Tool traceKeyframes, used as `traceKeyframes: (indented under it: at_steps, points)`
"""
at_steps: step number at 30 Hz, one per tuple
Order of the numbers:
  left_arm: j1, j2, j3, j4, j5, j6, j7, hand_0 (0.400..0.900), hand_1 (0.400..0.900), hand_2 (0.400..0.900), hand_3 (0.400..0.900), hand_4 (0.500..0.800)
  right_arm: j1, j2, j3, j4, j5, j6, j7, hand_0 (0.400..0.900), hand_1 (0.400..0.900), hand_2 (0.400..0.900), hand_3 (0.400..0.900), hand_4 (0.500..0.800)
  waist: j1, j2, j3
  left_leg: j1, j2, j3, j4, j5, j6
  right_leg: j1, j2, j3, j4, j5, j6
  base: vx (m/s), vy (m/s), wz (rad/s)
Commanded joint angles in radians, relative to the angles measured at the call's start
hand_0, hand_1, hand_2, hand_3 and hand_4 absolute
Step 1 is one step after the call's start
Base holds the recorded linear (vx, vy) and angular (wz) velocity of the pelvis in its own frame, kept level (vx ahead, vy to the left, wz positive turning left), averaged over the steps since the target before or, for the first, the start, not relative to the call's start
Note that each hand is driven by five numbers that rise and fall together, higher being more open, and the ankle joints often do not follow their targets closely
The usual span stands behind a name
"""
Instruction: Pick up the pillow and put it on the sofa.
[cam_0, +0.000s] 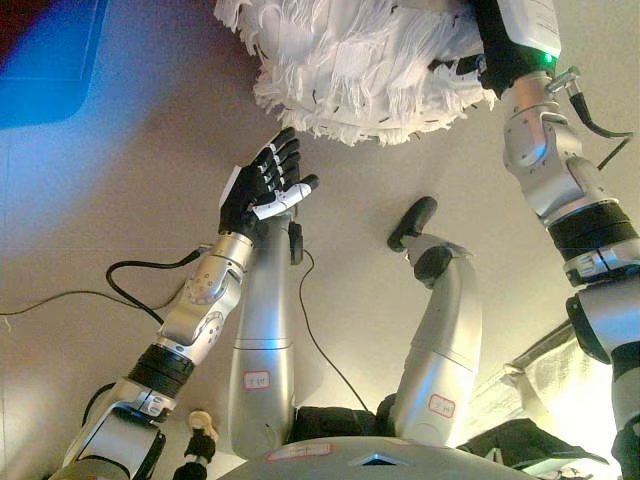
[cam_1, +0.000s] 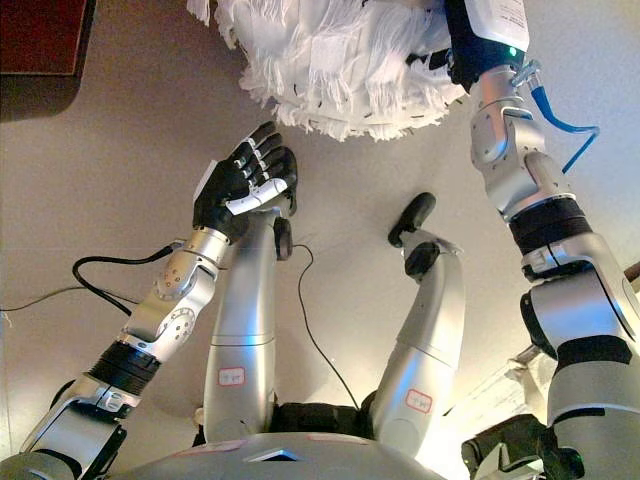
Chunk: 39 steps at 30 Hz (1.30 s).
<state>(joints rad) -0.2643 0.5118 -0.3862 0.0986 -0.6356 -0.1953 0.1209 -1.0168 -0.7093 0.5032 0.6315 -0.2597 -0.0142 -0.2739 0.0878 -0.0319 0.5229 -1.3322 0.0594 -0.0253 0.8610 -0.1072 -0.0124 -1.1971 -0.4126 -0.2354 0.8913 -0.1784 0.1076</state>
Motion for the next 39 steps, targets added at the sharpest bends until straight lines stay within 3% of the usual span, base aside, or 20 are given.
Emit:
traceKeyframes:
  at_steps: [1, 15, 23, 25, 27, 28, 29, 30, 33, 34, 36, 39]
  points:
    - [0.034, 0.002, 0.024, -0.135, -0.020, -0.043, 0.008, 0.900, 0.900, 0.900, 0.900, 0.800, -0.110, -0.007, -0.027, -0.037, 0.110, -0.045, -0.022, 0.400, 0.400, 0.400, 0.400, 0.500, 0.040, -0.036, -0.003, 0.035, 0.016, -0.070, 0.006, -0.068, -0.091, 0.045, 0.028, 0.011, 0.017, -0.048, 0.024, 0.00, 0.000, 0.00]
    - [0.017, -0.003, 0.036, -0.131, -0.017, -0.051, 0.042, 0.900, 0.900, 0.900, 0.900, 0.800, -0.124, 0.004, -0.070, -0.099, 0.142, -0.053, -0.060, 0.400, 0.400, 0.400, 0.400, 0.500, 0.030, -0.048, -0.004, 0.042, 0.013, -0.078, -0.031, -0.042, -0.097, 0.035, 0.038, 0.018, 0.015, -0.052, 0.025, -0.01, 0.003, 0.01]
    - [0.006, -0.047, 0.091, -0.029, 0.050, -0.072, 0.097, 0.900, 0.900, 0.900, 0.900, 0.800, 0.107, 0.019, -0.229, -0.330, 0.130, -0.114, -0.108, 0.400, 0.400, 0.400, 0.400, 0.500, 0.012, -0.045, -0.004, 0.209, 0.028, -0.054, -0.146, -0.004, -0.094, 0.205, 0.051, -0.002, -0.086, -0.017, 0.036, 0.00, -0.001, 0.00]
    - [0.007, -0.072, 0.119, 0.042, 0.089, -0.079, 0.122, 0.900, 0.900, 0.900, 0.900, 0.800, 0.242, 0.043, -0.295, -0.424, 0.103, -0.149, -0.117, 0.400, 0.400, 0.400, 0.400, 0.500, -0.003, -0.057, -0.027, 0.324, 0.034, -0.047, -0.209, 0.015, -0.090, 0.326, 0.072, -0.007, -0.166, 0.005, 0.036, 0.04, -0.011, -0.06]
    - [0.011, -0.078, 0.123, 0.043, 0.101, -0.085, 0.127, 0.900, 0.900, 0.900, 0.900, 0.800, 0.294, 0.052, -0.315, -0.457, 0.093, -0.159, -0.117, 0.400, 0.400, 0.400, 0.400, 0.500, -0.003, -0.060, -0.029, 0.379, 0.034, -0.046, -0.243, 0.026, -0.092, 0.387, 0.080, -0.016, -0.204, 0.013, 0.037, 0.01, -0.027, 0.07]
    - [0.011, -0.105, 0.151, 0.045, 0.090, -0.100, 0.145, 0.900, 0.900, 0.900, 0.900, 0.800, 0.385, 0.069, -0.343, -0.506, 0.073, -0.177, -0.116, 0.400, 0.400, 0.400, 0.400, 0.500, -0.009, -0.066, -0.051, 0.465, 0.030, -0.047, -0.315, 0.079, -0.091, 0.489, 0.088, -0.031, -0.296, 0.062, 0.032, 0.07, -0.048, 0.13]
    - [0.013, -0.105, 0.150, 0.045, 0.090, -0.100, 0.146, 0.900, 0.900, 0.900, 0.900, 0.800, 0.390, 0.069, -0.344, -0.510, 0.072, -0.176, -0.114, 0.400, 0.400, 0.400, 0.400, 0.500, -0.010, -0.066, -0.051, 0.487, 0.032, -0.051, -0.318, 0.055, -0.098, 0.511, 0.093, -0.027, -0.298, 0.042, 0.042, 0.06, -0.075, 0.15]
    - [0.014, -0.112, 0.166, 0.039, 0.086, -0.109, 0.136, 0.900, 0.900, 0.900, 0.900, 0.800, 0.455, 0.086, -0.356, -0.540, 0.049, -0.184, -0.107, 0.400, 0.400, 0.400, 0.400, 0.500, -0.016, -0.071, -0.083, 0.573, 0.039, -0.052, -0.386, 0.101, -0.095, 0.627, 0.101, -0.052, -0.404, 0.094, 0.039, 0.08, -0.057, 0.08]
    - [0.033, -0.111, 0.181, 0.032, 0.095, -0.108, 0.122, 0.900, 0.900, 0.900, 0.900, 0.800, 0.525, 0.109, -0.364, -0.582, 0.048, -0.188, -0.075, 0.400, 0.400, 0.400, 0.400, 0.500, -0.017, -0.067, -0.105, 0.706, 0.054, -0.052, -0.470, 0.122, -0.100, 0.782, 0.114, -0.087, -0.531, 0.137, 0.051, 0.12, -0.035, 0.00]
    - [0.054, -0.120, 0.212, 0.026, 0.098, -0.112, 0.114, 0.900, 0.900, 0.900, 0.900, 0.800, 0.590, 0.134, -0.370, -0.626, 0.050, -0.202, -0.043, 0.400, 0.400, 0.400, 0.400, 0.500, -0.024, -0.070, -0.165, 0.812, 0.063, -0.031, -0.550, 0.134, -0.104, 0.893, 0.117, -0.105, -0.624, 0.171, 0.066, 0.24, 0.002, -0.14]
    - [0.070, -0.123, 0.224, 0.031, 0.104, -0.111, 0.102, 0.900, 0.900, 0.900, 0.900, 0.800, 0.621, 0.143, -0.379, -0.663, 0.051, -0.209, -0.019, 0.400, 0.400, 0.400, 0.400, 0.500, -0.029, -0.075, -0.192, 0.884, 0.068, -0.019, -0.613, 0.153, -0.104, 0.958, 0.118, -0.114, -0.688, 0.203, 0.076, 0.19, 0.019, -0.13]
    - [0.152, -0.141, 0.282, 0.016, 0.113, -0.089, 0.058, 0.900, 0.900, 0.900, 0.900, 0.800, 0.720, 0.156, -0.441, -0.739, 0.088, -0.225, 0.037, 0.400, 0.400, 0.400, 0.400, 0.500, -0.036, -0.079, -0.307, 1.053, 0.076, 0.023, -0.747, 0.170, -0.109, 1.106, 0.128, -0.144, -0.827, 0.252, 0.105, 0.17, 0.044, -0.12]
